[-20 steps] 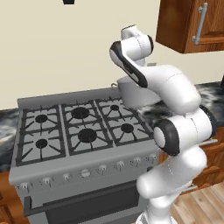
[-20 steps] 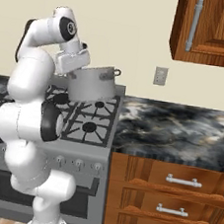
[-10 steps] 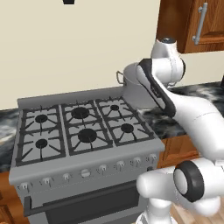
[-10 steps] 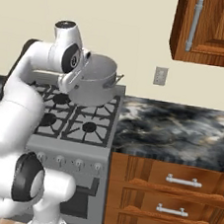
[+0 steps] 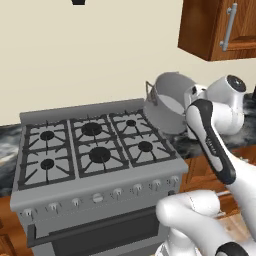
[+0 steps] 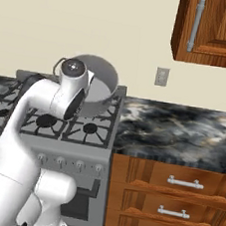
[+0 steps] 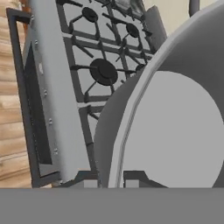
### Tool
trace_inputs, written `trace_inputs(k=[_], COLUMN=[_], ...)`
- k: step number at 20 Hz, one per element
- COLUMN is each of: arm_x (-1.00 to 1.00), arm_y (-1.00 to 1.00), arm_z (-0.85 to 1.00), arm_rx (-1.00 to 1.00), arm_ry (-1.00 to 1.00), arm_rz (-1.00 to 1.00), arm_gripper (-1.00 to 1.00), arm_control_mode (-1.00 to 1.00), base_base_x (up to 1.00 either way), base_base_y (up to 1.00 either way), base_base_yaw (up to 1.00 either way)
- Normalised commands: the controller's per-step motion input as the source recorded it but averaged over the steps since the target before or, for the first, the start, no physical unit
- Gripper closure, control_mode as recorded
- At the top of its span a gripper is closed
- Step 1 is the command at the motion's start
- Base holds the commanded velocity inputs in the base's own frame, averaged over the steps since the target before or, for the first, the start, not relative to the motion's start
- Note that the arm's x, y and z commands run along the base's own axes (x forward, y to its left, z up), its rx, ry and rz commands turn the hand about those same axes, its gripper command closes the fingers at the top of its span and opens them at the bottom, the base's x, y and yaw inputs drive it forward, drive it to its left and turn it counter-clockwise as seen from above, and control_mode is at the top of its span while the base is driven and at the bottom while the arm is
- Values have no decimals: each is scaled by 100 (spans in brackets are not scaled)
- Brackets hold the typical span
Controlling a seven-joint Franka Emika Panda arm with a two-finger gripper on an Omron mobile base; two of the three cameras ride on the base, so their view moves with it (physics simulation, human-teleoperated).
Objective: Move the pot and pan from the stove into the sink.
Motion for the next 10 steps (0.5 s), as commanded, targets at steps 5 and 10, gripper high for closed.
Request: trace_inputs(k=[5, 10], arm_x=[-75, -30], arm_y=[1, 7], arm_z=[-58, -27], arm_rx=[-7, -8], arm_ry=[-1, 1], arm_rz=[18, 13], arm_gripper=[100, 100], arm_control_mode=[-100, -100], base_base_x=[0, 0], base_base_y=[0, 0], base_base_yaw=[0, 0])
